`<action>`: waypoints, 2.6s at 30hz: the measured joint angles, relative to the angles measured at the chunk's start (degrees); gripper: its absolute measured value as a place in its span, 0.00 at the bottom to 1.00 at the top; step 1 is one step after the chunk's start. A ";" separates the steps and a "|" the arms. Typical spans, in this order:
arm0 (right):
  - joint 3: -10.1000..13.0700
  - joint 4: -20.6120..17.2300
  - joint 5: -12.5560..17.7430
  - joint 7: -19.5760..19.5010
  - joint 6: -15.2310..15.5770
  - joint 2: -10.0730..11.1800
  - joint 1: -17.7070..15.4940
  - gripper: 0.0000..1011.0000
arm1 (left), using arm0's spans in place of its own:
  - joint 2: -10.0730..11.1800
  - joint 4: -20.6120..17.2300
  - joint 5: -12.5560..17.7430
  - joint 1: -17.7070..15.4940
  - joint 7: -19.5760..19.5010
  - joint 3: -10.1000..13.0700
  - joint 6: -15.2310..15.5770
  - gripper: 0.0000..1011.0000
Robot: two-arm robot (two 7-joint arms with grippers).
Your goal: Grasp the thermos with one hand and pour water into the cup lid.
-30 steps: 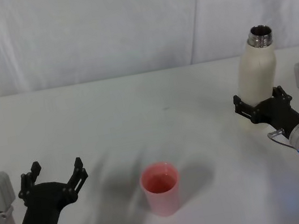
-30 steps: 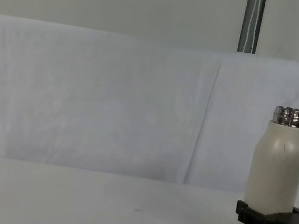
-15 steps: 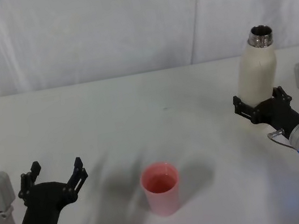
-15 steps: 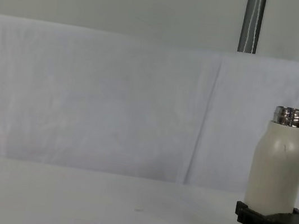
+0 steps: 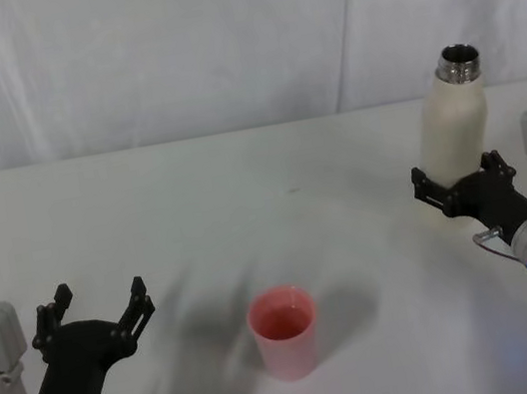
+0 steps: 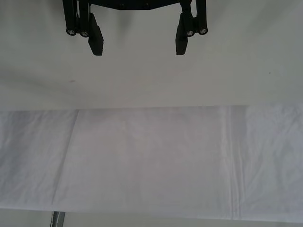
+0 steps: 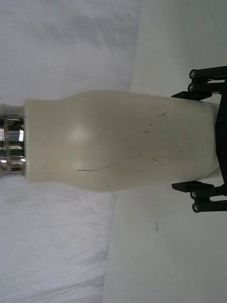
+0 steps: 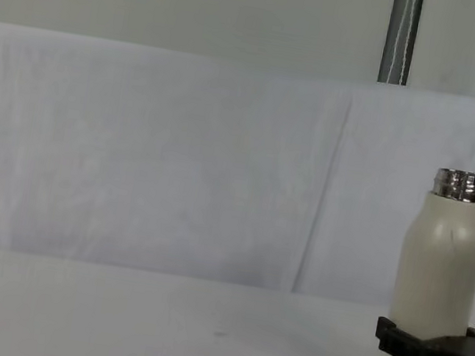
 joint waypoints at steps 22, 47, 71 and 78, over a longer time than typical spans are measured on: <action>1.30 -7.86 1.52 1.03 2.22 3.23 -6.30 0.99 | 0.00 0.00 0.00 0.00 0.00 0.00 0.00 0.99; 3.02 -18.71 -0.62 -3.87 -1.79 3.22 -17.60 0.99 | 0.00 0.00 0.00 0.00 0.00 0.00 0.00 0.99; 2.82 -19.19 -1.02 -3.17 -3.26 3.21 -18.35 0.99 | 0.00 0.00 0.00 0.00 0.00 0.00 0.00 0.99; 2.82 -19.12 -0.98 -3.20 -3.12 3.18 -18.27 0.99 | 0.00 0.00 0.00 0.00 0.00 0.00 0.00 0.99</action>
